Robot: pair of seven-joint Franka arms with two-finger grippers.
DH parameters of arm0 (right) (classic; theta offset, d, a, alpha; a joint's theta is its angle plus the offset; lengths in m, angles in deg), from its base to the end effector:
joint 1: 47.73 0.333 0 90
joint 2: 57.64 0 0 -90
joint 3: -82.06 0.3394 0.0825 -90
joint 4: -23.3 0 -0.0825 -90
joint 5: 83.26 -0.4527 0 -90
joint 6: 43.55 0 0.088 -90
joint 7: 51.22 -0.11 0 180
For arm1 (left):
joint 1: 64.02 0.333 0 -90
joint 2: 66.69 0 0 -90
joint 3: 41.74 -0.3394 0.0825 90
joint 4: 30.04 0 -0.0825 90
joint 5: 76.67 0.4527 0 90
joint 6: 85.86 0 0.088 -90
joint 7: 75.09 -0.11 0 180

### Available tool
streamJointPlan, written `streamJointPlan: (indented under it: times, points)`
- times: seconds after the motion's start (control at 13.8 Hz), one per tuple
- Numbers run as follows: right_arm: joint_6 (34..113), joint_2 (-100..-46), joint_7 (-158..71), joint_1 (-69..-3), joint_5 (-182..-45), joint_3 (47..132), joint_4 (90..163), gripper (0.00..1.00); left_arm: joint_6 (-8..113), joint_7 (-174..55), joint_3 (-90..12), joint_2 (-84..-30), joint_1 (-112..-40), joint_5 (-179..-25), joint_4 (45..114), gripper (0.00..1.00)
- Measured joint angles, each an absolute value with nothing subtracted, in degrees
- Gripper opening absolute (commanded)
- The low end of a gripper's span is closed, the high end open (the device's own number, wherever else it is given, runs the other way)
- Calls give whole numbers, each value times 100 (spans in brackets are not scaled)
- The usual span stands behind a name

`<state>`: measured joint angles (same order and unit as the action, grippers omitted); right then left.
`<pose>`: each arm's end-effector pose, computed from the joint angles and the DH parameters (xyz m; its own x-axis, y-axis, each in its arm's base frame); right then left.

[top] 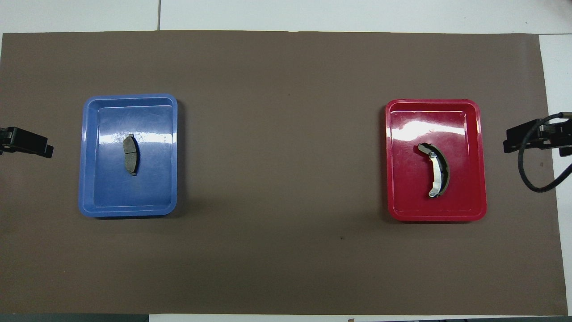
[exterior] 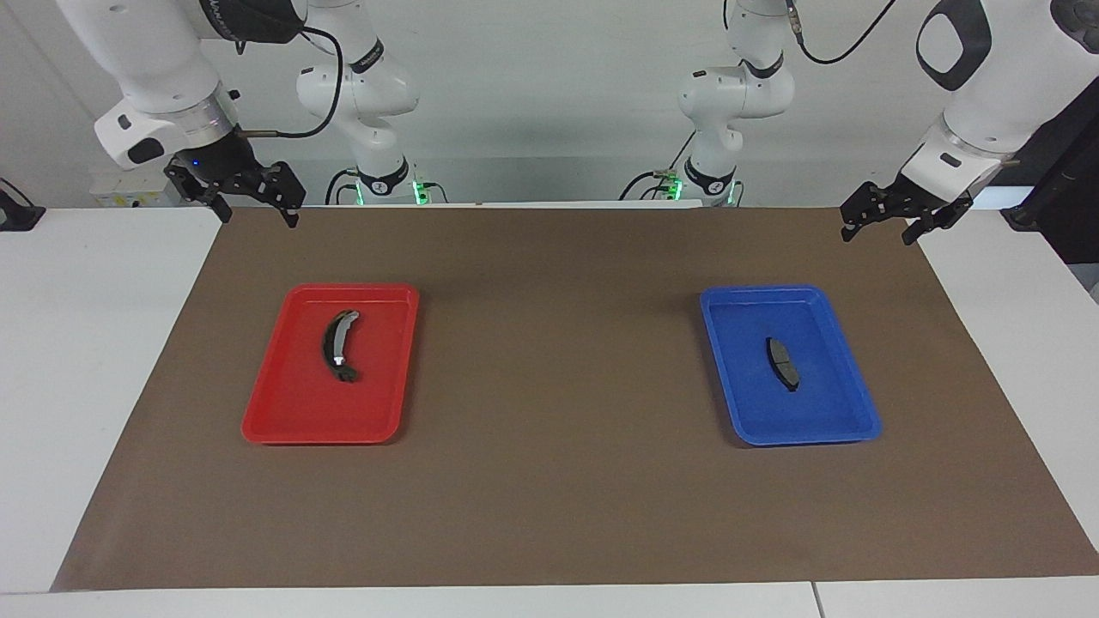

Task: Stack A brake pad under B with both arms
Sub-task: 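Grasp the flat pad with the left gripper while the right gripper reaches the curved pad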

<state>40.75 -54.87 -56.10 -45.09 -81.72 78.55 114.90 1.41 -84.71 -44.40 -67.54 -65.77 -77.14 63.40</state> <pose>0.5959 -0.0131 0.6511 0.9918 -0.1025 -0.0767 -0.1004 -0.9945 0.0305 0.6108 0.0090 0.6179 0.9843 -0.1519 -0.0899 -0.1504 -0.9883 0.0243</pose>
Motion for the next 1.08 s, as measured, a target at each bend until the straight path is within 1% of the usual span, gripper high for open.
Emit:
streamJointPlan:
  times: [0.51,0.65,0.8,1.08]
  points:
    - [4075,-5487,-5609,-4509,-8172,7855,11490,100,163,-8466,-4440,-6754,-6577,-7715,6340,100]
    - [4075,-5487,-5609,-4510,-8172,7855,11490,100,377,-8466,-4439,-6756,-6577,-7715,6370,100]
    - [4075,-5487,-5609,-4511,-8172,7854,11490,100,839,-8466,-4427,-6795,-6581,-7716,6608,99]
    - [4075,-5487,-5609,-4511,-8172,7853,11490,100,1842,-8466,-4359,-6964,-6702,-7728,7546,99]
